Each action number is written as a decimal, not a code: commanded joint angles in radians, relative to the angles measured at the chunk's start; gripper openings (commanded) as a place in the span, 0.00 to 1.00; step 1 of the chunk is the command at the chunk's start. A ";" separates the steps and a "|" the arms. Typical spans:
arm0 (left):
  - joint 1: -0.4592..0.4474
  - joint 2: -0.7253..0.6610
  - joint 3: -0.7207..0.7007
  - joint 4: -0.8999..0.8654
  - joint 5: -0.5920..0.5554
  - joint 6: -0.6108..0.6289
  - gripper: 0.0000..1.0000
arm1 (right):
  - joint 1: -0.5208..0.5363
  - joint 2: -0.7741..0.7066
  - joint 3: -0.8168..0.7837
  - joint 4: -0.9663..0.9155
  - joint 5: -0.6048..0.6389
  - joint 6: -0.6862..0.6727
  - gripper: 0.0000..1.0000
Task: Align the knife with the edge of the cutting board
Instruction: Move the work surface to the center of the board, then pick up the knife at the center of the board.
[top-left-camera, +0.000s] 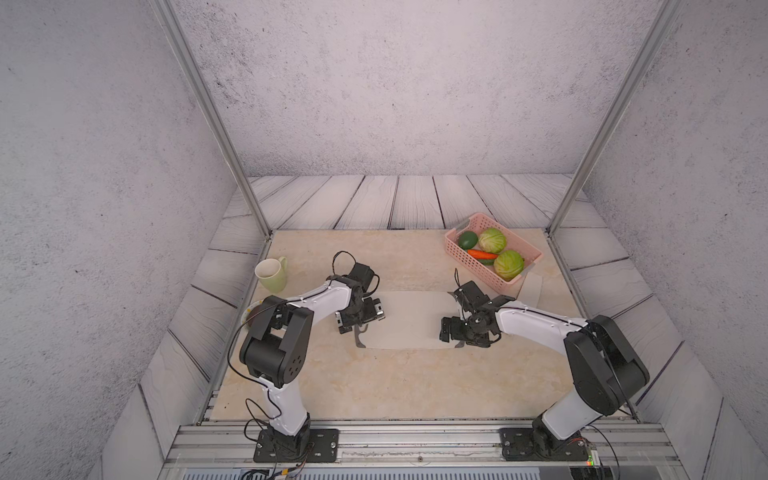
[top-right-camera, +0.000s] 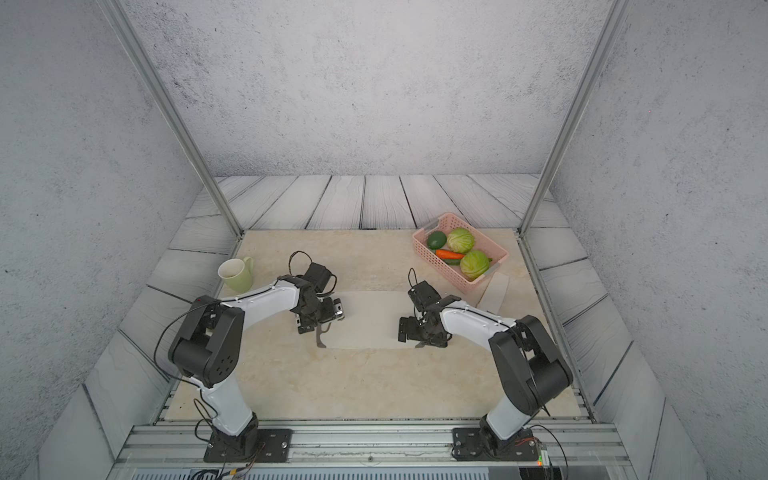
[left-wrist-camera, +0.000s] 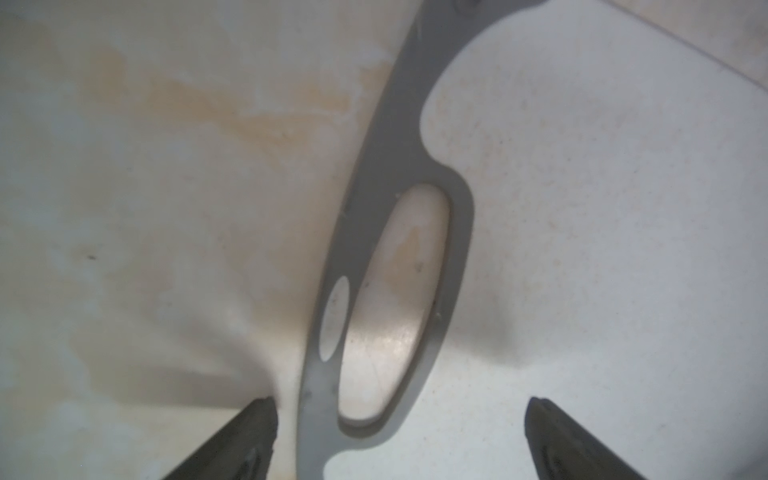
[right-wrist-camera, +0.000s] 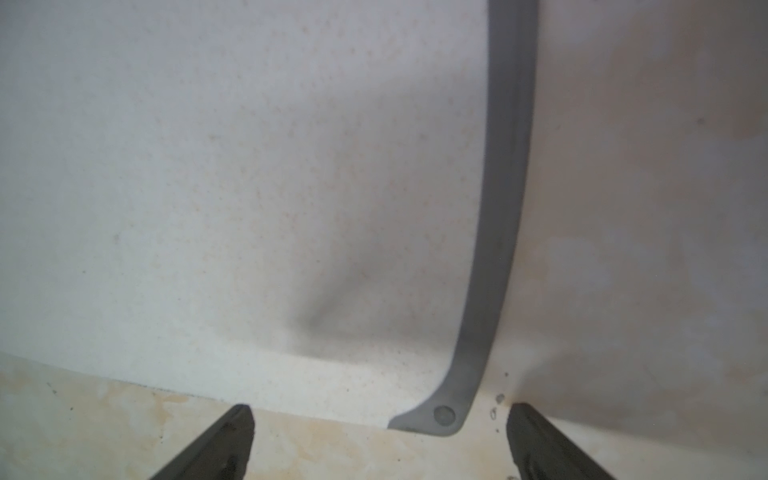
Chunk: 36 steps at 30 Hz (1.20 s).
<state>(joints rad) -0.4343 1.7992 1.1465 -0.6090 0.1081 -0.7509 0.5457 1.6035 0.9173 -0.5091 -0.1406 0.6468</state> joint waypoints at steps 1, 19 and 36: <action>0.001 -0.053 0.036 -0.043 -0.048 0.009 0.98 | -0.004 -0.036 -0.019 -0.032 0.027 -0.001 0.99; 0.008 -0.440 0.068 -0.030 -0.127 0.221 0.98 | -0.121 -0.346 -0.004 -0.237 0.114 -0.063 0.99; 0.008 -0.804 -0.169 0.269 -0.127 0.343 0.98 | -0.425 -0.511 0.012 -0.359 0.057 -0.142 0.99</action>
<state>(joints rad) -0.4320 1.0336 1.0431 -0.4240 -0.0185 -0.3973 0.1490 1.0889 0.9085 -0.8291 -0.0742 0.5247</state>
